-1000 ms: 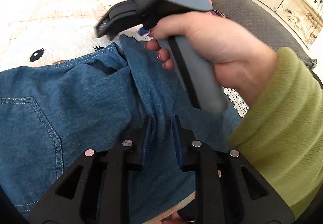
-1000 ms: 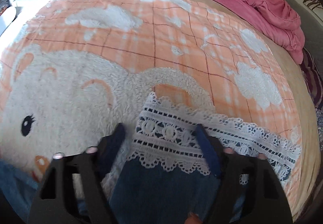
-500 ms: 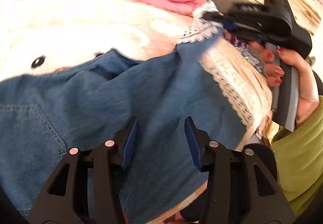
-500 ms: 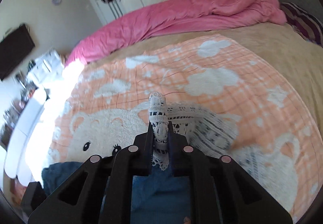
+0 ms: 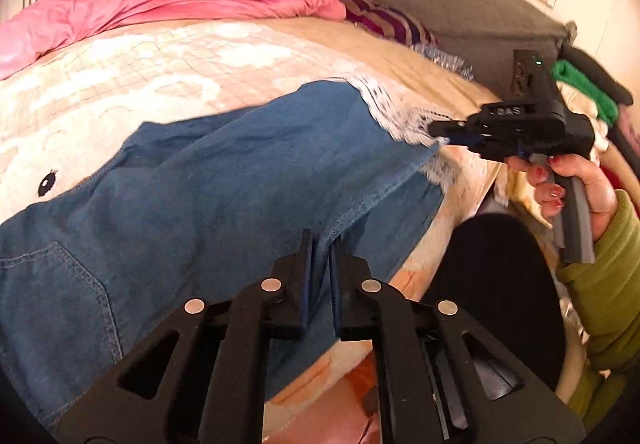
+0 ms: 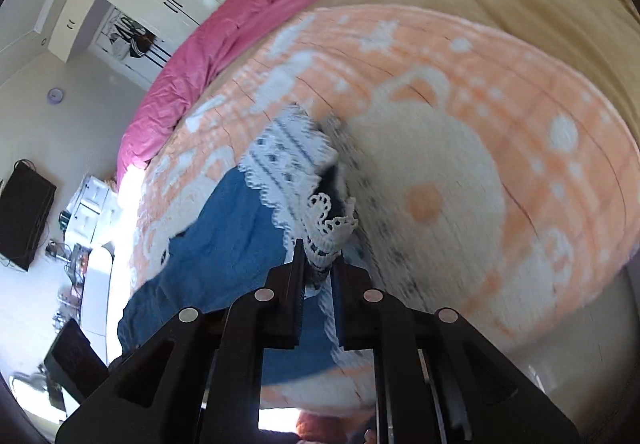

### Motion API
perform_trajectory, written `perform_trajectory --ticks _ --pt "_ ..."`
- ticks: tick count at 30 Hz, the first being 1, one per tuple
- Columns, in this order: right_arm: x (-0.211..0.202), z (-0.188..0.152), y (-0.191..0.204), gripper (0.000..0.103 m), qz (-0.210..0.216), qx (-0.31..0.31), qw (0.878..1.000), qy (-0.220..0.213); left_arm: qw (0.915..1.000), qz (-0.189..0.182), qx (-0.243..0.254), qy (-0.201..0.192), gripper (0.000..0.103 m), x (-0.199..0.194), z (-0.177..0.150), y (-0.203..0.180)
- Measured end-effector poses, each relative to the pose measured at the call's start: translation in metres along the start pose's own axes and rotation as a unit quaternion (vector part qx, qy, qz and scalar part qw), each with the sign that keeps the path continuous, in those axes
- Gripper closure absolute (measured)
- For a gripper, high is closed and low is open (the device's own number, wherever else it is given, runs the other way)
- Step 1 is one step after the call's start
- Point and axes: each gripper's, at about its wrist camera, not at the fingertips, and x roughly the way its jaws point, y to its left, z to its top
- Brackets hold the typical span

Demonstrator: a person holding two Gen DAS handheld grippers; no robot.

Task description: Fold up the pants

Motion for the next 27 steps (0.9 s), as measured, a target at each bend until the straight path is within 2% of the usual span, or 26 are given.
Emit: perform_trajectory --ticks 5,12,16,17,20,23,27 --pt "-0.008 -0.01 -0.008 0.092 0.008 0.008 1.0 0.008 0.9998 0.001 -0.002 0.018 0.1 0.0 -0.006 -0.002" --pt "-0.015 -0.019 -0.012 0.092 -0.024 -0.018 0.999 0.01 0.9986 0.005 0.021 0.048 0.1 0.012 -0.016 -0.01" --pt "-0.006 -0.024 -0.025 0.089 -0.023 -0.005 0.999 0.033 0.9968 0.018 0.022 0.075 0.1 0.024 -0.018 -0.007" --pt "-0.01 -0.025 -0.028 0.087 -0.015 0.0 0.999 0.033 0.9967 0.019 0.021 0.076 0.1 0.025 -0.019 -0.006" --pt "-0.029 -0.019 -0.032 0.067 -0.034 0.006 0.999 0.01 0.9966 0.018 0.023 0.077 0.1 0.025 -0.02 -0.005" --pt "-0.049 -0.013 -0.025 0.067 -0.045 -0.009 0.999 -0.028 0.996 0.021 0.029 0.082 0.1 0.026 -0.021 -0.005" --pt "-0.037 -0.014 0.008 0.067 -0.018 -0.067 0.997 -0.019 0.9954 0.018 0.038 0.086 0.1 0.027 -0.023 -0.008"
